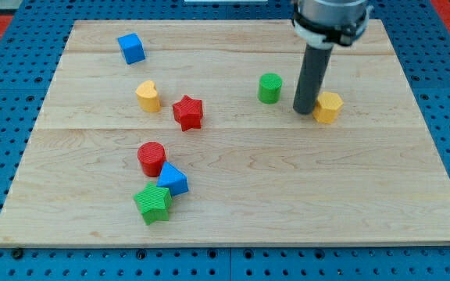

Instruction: Push the green circle into the blue triangle

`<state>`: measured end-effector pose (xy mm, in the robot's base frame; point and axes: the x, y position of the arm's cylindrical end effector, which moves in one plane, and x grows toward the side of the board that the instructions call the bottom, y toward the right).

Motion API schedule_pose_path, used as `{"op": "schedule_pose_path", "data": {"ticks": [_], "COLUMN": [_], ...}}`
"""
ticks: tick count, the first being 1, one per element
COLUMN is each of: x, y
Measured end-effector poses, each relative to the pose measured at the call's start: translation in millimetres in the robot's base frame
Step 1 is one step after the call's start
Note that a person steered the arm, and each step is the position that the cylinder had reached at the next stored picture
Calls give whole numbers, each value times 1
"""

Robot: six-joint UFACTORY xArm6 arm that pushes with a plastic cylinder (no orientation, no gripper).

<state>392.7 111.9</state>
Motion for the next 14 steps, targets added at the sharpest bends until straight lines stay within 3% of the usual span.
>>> {"op": "schedule_pose_path", "data": {"ticks": [1, 2, 4, 5, 8, 9, 11, 12, 14], "x": [-28, -30, -55, -39, 59, 68, 49, 59, 111], "y": [-6, -63, -117, -148, -117, -91, -101, -163, -174]}}
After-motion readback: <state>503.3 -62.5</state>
